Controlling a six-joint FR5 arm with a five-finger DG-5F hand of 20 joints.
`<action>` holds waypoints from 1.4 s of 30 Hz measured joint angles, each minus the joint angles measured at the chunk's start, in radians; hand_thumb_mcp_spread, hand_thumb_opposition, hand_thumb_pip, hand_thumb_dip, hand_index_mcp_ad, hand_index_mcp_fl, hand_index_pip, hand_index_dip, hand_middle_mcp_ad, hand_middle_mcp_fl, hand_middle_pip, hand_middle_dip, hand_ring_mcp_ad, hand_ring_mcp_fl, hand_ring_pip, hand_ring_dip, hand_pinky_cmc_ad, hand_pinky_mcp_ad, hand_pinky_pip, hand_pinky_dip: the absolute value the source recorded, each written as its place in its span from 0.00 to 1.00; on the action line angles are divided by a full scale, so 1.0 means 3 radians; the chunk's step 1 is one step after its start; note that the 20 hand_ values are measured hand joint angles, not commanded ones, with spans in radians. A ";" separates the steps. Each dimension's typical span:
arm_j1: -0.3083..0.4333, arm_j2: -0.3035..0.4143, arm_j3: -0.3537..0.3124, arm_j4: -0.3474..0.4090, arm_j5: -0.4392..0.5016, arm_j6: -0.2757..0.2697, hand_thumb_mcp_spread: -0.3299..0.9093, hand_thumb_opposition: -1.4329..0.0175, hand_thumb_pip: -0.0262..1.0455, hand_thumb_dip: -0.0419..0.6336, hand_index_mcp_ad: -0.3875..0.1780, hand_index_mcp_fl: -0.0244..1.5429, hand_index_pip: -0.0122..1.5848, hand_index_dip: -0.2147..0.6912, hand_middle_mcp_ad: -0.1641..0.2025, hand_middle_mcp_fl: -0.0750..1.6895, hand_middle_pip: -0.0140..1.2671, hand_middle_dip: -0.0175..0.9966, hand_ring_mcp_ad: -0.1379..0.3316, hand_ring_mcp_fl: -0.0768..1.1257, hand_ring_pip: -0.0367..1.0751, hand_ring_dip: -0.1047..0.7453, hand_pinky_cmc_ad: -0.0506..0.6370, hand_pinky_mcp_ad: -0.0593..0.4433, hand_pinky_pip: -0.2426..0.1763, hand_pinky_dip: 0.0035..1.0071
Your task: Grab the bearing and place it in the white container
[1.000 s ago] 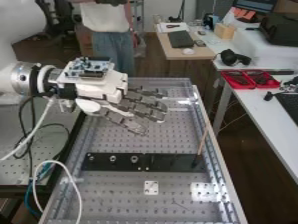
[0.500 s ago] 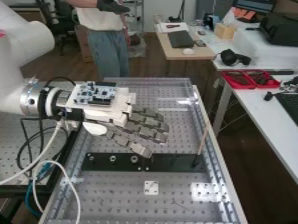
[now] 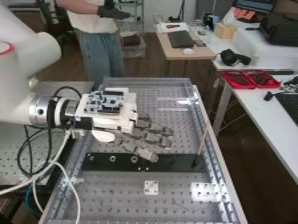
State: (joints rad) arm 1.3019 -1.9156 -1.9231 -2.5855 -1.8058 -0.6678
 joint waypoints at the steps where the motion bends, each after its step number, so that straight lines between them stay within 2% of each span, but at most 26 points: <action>1: -0.0028 -0.0030 0.0006 0.0014 -0.0058 -0.0021 0.59 0.44 0.54 0.41 0.48 0.18 0.58 0.36 0.65 0.05 0.12 0.17 0.61 0.07 0.13 0.18 0.60 0.70 0.43 0.17; 8: -0.0210 -0.0182 0.0055 0.0093 -0.0383 -0.0076 0.59 0.43 0.55 0.44 0.48 0.12 0.72 0.41 0.65 0.06 0.12 0.17 0.61 0.07 0.13 0.18 0.60 0.70 0.43 0.17; 16: -0.0427 -0.0384 0.0200 0.0135 -0.0764 -0.0158 0.59 0.42 0.55 0.44 0.48 0.08 0.82 0.50 0.65 0.06 0.12 0.17 0.61 0.07 0.12 0.18 0.60 0.70 0.43 0.17; 20: -0.0489 -0.0462 0.0273 0.0132 -0.0898 -0.0217 0.59 0.42 0.55 0.46 0.48 0.07 0.83 0.55 0.65 0.05 0.12 0.17 0.61 0.07 0.13 0.18 0.60 0.70 0.43 0.17; 26: -0.0562 -0.0553 0.0338 0.0169 -0.1046 -0.0213 0.62 0.42 0.55 0.46 0.48 0.05 0.85 0.59 0.65 0.05 0.12 0.17 0.61 0.07 0.13 0.18 0.60 0.70 0.43 0.17; 42: -0.0627 -0.0751 0.0421 0.0350 -0.1189 -0.0198 0.64 0.41 0.55 0.48 0.48 0.05 0.86 0.59 0.65 0.05 0.11 0.18 0.60 0.07 0.13 0.18 0.60 0.70 0.43 0.17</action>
State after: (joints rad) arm 1.1137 -2.1410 -1.7969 -2.4806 -2.1624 -0.7273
